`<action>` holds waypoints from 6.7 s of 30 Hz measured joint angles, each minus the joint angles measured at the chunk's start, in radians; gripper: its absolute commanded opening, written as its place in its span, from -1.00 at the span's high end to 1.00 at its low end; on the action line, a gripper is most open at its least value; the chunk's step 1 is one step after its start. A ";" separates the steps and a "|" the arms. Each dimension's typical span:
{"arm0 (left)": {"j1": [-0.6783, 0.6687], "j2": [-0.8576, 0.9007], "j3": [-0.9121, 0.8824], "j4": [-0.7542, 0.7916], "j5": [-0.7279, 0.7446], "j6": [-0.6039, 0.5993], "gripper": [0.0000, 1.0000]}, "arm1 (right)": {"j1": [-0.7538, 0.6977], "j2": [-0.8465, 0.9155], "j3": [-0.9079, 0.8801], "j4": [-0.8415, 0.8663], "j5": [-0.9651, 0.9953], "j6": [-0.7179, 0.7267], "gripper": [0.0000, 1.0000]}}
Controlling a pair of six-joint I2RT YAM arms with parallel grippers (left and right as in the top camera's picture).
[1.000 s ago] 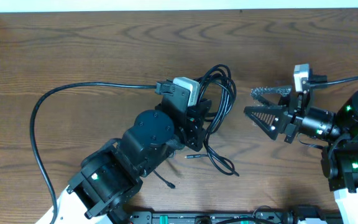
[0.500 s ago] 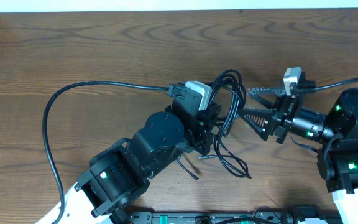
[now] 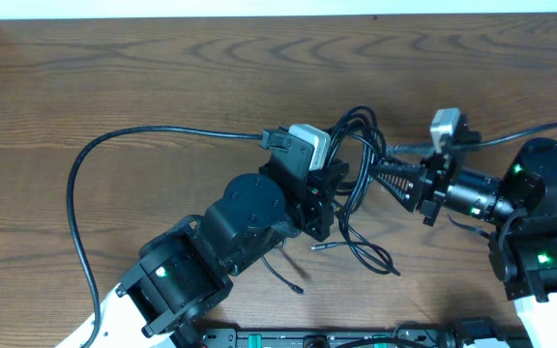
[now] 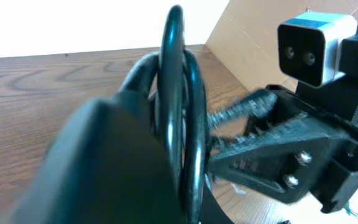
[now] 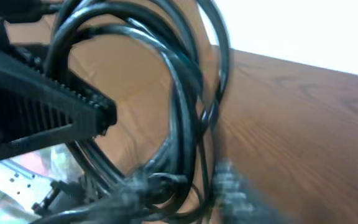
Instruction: Untangle cables
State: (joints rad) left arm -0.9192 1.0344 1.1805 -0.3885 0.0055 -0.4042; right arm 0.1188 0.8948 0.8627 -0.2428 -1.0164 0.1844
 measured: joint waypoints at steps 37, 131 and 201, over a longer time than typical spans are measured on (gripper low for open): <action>-0.001 -0.018 0.000 -0.061 -0.115 -0.093 0.85 | 0.016 0.002 0.001 -0.340 0.455 0.047 -0.41; -0.001 -0.021 0.000 -0.012 0.190 -0.006 0.85 | 0.016 0.034 0.001 -0.111 -0.026 -0.127 0.98; -0.001 0.018 0.000 0.067 0.275 -0.258 0.85 | 0.016 0.035 0.005 -0.164 0.355 0.042 -0.99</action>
State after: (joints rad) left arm -0.9203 1.0523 1.1801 -0.3214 0.2806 -0.6624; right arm 0.1352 0.9298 0.8680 -0.4065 -0.6613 0.2264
